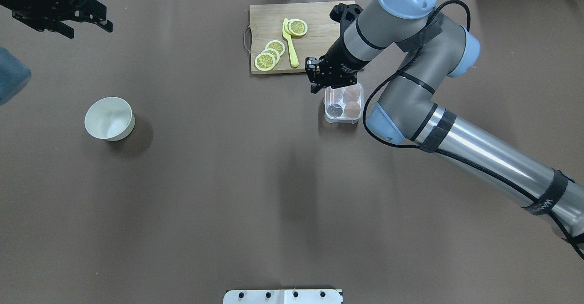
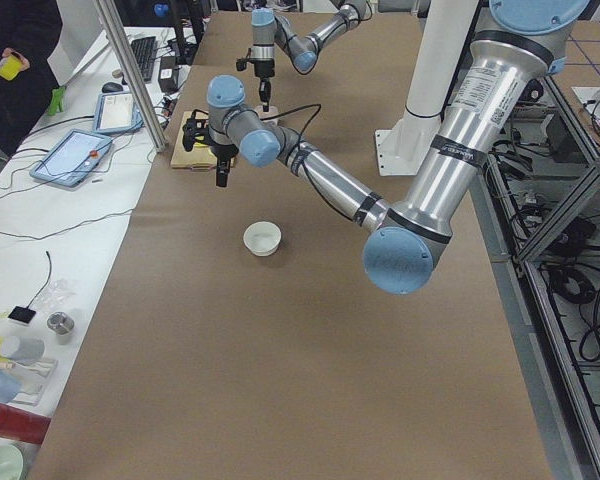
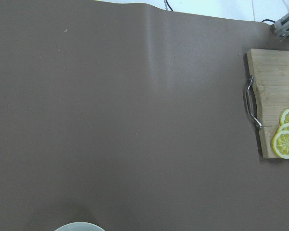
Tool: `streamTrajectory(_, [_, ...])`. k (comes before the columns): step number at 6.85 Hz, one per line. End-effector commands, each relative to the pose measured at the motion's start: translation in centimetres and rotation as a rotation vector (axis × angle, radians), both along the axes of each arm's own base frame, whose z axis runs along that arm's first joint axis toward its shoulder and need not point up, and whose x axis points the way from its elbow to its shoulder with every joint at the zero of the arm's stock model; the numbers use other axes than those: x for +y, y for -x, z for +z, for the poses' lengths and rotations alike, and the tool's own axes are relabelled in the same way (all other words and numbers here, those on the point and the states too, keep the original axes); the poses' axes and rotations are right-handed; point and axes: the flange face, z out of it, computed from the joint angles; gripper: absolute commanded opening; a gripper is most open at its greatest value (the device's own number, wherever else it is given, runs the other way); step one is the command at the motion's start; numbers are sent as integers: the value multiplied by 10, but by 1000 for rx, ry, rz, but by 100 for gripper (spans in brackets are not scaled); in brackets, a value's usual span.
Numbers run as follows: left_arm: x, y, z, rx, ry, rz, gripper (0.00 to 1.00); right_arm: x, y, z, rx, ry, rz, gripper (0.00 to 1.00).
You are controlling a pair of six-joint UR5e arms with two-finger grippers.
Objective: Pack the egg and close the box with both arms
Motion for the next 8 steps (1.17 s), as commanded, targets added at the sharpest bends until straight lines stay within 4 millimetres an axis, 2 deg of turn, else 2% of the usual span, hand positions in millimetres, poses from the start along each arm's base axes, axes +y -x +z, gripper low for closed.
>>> streamTrajectory(1, [6, 8, 8, -4, 6, -8, 98, 16, -9, -42, -55, -16, 16, 100])
streamTrajectory(2, [11, 13, 21, -20, 20, -20, 98, 22, -43, -38, -32, -5, 45, 100])
streamTrajectory(3, [13, 36, 44, -62, 11, -47, 98, 4, -100, -20, 40, 8, 114, 100])
streamTrajectory(4, [15, 65, 70, -125, -44, -35, 98, -5, -154, 4, 162, -23, 112, 100])
streamTrajectory(5, [14, 93, 87, -183, -69, -61, 98, 8, -204, 33, 287, -87, 55, 100])
streamTrajectory(6, [22, 106, 120, -219, -41, -51, 98, 5, -242, 61, 397, -171, -12, 100])
streamTrajectory(7, [32, 135, 148, -259, -49, -28, 98, 10, -281, 114, 453, -199, -83, 100])
streamTrajectory(8, [39, 159, 164, -298, -61, 31, 98, 13, -341, 175, 500, -219, -120, 100])
